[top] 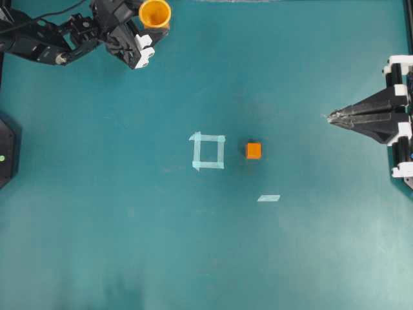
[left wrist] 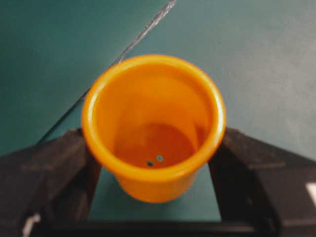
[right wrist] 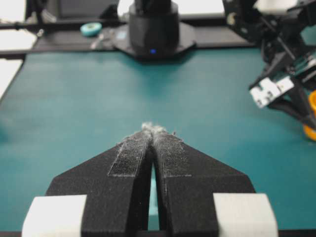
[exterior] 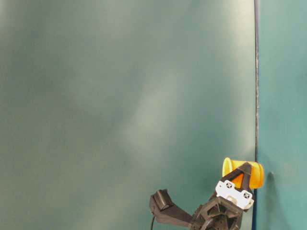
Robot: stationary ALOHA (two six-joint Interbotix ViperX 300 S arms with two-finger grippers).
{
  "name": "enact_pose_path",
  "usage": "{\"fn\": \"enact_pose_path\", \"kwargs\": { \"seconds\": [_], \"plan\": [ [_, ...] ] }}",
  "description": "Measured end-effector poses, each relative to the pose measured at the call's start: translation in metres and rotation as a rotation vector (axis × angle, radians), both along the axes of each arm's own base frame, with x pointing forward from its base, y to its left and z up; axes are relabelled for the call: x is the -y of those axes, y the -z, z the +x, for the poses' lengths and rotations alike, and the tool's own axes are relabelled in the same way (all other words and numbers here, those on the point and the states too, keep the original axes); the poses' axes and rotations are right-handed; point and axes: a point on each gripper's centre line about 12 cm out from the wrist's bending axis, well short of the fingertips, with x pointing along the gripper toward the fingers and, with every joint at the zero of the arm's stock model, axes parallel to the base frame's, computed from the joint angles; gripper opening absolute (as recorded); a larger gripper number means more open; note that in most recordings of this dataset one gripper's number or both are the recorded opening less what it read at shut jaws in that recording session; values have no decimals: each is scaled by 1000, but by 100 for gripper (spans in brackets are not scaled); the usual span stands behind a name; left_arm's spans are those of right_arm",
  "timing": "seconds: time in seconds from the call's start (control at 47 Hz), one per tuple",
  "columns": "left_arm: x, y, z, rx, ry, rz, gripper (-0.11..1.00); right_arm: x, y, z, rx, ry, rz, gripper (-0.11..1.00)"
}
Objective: Move the cup backward with left arm.
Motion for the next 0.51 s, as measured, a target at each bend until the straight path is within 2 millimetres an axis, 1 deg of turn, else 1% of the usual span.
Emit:
{"fn": "enact_pose_path", "kwargs": {
  "seconds": [0.51],
  "plan": [
    [0,0,0,-1,1,1,64,1,1,1,-6,6,0,0]
  ]
}}
